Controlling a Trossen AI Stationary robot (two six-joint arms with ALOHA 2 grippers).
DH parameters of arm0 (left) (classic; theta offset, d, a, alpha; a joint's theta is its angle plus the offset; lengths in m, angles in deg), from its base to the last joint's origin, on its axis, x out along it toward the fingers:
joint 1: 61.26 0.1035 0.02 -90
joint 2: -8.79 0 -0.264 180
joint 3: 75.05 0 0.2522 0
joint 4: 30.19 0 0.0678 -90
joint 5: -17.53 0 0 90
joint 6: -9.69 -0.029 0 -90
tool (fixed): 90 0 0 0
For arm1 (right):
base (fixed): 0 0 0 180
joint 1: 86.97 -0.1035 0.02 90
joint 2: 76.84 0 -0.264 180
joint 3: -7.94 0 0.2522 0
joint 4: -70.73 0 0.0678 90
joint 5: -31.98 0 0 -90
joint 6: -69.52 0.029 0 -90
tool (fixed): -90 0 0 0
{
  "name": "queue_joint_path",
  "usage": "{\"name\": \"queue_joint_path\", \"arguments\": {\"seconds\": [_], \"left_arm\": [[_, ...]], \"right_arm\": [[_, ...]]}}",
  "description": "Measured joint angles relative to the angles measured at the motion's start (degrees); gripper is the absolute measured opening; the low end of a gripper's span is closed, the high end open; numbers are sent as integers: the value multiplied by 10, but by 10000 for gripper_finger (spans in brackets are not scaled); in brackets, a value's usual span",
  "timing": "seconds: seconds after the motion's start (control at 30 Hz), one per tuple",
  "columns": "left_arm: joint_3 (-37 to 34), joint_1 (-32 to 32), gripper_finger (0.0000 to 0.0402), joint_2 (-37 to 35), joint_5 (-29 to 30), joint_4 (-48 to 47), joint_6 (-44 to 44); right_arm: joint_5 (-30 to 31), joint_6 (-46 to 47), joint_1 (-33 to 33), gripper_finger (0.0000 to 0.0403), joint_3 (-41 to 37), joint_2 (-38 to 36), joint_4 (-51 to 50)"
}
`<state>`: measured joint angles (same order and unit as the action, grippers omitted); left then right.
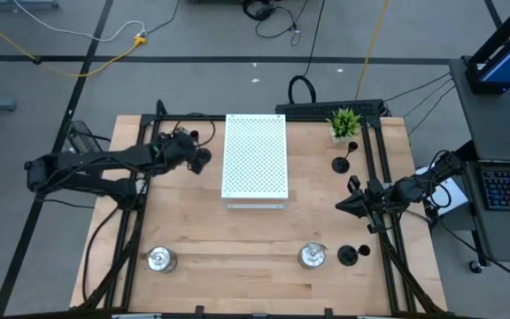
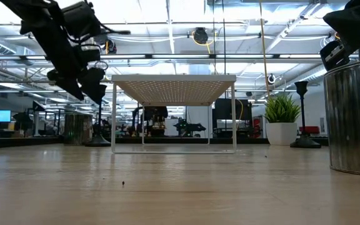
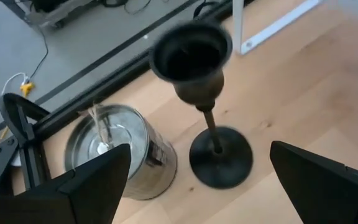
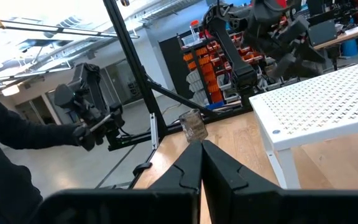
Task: Pick & Place candle stick holders
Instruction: Put the top left black candle holder on the shelf
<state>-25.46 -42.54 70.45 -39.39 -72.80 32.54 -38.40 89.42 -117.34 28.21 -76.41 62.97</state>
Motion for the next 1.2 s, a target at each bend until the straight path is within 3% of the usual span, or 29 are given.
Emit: {"name": "queue_joint_path", "arguments": {"seconds": [0.37,0.83,0.93,1.2], "left_arm": [[0,0,392,72,34,62,-9],[0,9,391,119,20,84,-17],[0,9,374,119,27,84,-17],[0,23,281,119,28,84,-30]], "right_arm": [[0,4,0,0,0,0,0],[0,4,0,0,0,0,0],[0,4,0,0,0,0,0],[0,4,0,0,0,0,0]]}}
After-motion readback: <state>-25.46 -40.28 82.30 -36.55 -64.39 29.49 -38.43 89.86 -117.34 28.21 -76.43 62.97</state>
